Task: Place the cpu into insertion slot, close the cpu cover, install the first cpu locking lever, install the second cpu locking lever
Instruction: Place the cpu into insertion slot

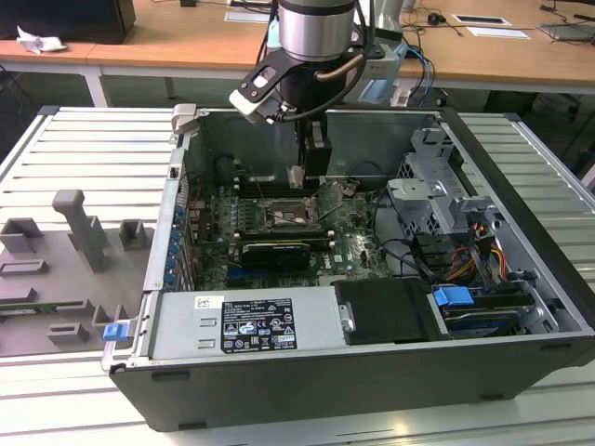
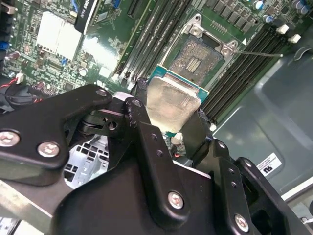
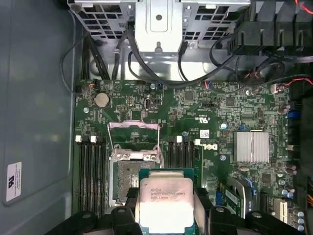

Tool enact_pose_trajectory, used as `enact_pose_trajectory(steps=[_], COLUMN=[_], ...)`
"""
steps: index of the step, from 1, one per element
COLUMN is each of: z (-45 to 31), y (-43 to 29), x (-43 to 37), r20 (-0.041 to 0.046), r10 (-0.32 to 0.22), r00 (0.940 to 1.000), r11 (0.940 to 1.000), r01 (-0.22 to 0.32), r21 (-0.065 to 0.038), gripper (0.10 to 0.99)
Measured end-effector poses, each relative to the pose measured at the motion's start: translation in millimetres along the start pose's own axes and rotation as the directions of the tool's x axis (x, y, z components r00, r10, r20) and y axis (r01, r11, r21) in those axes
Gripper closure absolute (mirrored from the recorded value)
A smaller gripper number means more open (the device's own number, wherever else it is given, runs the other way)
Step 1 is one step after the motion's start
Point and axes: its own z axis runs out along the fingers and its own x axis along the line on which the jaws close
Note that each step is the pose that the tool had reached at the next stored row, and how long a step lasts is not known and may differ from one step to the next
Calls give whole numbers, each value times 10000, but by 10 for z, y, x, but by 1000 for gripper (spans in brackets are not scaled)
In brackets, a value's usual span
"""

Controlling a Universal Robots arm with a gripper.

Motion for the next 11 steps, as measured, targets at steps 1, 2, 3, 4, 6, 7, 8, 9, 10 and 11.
enact_pose_trajectory(steps=[1,2,3,4,6,7,8,9,10,11], z=[25,34,41,51,72,82,92,105,115,127], y=[-15,-25,-33,-45,-56,-59,-61,-63,-65,-67], x=[20,28,33,42,61,71,80,92,100,106], r20=[-1,-1,-1,-1,-1,-2,-2,-2,-1,-2], r10=[0,0,1,0,0,0,0,0,0,1], r00=[10000,10000,10000,10000,10000,10000,10000,10000,10000,10000], r11=[10000,10000,10000,10000,10000,10000,10000,10000,10000,10000], r01=[0,0,-1,0,0,0,0,0,0,-1], r21=[1,1,1,1,4,7,12,20,29,35], gripper=[557,557,557,557,557,557,557,557,557,557])
